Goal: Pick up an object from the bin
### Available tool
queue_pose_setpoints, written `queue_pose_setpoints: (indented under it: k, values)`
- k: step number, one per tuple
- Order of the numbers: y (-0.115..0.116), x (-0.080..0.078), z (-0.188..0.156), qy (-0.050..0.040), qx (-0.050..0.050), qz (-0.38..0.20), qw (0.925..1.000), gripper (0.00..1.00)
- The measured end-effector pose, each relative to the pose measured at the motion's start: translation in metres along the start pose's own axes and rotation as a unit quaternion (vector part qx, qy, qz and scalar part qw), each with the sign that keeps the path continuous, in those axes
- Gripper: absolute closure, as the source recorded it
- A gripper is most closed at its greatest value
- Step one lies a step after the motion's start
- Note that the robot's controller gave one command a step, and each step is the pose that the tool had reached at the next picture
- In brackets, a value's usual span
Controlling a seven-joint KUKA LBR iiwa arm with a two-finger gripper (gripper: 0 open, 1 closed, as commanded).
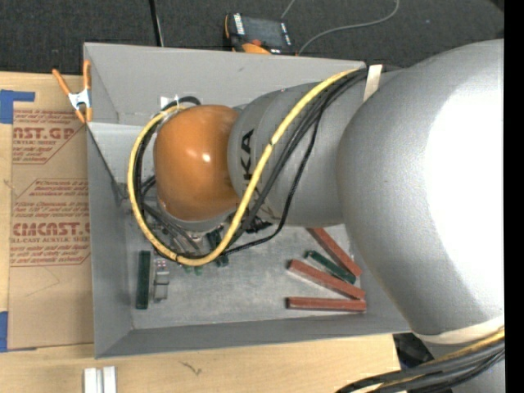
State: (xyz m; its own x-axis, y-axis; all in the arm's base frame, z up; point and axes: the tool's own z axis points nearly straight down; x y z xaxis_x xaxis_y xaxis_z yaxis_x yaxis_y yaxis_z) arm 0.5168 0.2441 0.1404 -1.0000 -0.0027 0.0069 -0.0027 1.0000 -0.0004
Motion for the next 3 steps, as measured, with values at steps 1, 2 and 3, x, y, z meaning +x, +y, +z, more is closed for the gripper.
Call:
queue_pose_setpoints:
  k: [1, 2, 3]
  values:
    - [-0.029, 0.028, 0.069, -0.0073, 0.0, -0.255, 0.967, 0.0]
    - [-0.018, -0.016, 0.065, -0.006, 0.0, -0.249, 0.9685, 0.0]
    - [-0.004, 0.025, 0.069, -0.0068, 0.0, -0.233, 0.9724, 0.0]
